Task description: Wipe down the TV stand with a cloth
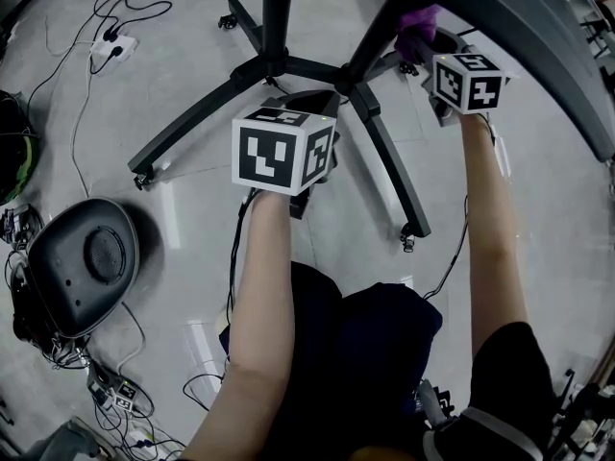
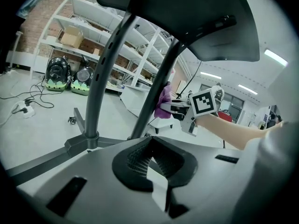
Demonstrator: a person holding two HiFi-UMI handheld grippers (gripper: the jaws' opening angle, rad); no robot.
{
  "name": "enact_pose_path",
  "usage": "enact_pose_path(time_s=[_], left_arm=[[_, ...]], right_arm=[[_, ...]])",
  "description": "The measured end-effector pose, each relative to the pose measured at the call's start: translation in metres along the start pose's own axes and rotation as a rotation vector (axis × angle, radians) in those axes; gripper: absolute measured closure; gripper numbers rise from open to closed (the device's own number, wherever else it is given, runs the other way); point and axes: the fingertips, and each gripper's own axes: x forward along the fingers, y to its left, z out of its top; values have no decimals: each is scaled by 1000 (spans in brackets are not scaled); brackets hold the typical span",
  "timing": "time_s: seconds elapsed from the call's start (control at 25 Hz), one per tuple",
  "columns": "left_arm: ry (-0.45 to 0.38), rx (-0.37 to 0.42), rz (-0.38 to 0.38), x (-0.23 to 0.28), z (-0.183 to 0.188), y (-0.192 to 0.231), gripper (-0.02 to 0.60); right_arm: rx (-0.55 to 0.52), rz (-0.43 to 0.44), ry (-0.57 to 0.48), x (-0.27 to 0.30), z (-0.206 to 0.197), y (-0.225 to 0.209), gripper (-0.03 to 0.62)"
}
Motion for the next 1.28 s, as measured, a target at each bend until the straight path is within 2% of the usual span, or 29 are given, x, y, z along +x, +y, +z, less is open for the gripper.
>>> enact_pose_path(time_s=[0.64, 0.8, 1.08, 1.28], left_arm=[[5, -29, -3, 1, -5, 8, 577], [13, -31, -7, 3, -7, 9, 577], [17, -30, -4, 1, -9, 13, 577], [29, -27, 11, 0, -12, 16, 577]], right_arm=[[142, 31, 148, 47, -109, 31, 499], [130, 26, 212, 58, -136, 41, 499], [156, 22, 276, 69, -166, 52, 499], [155, 23, 289, 69, -173, 55, 499]])
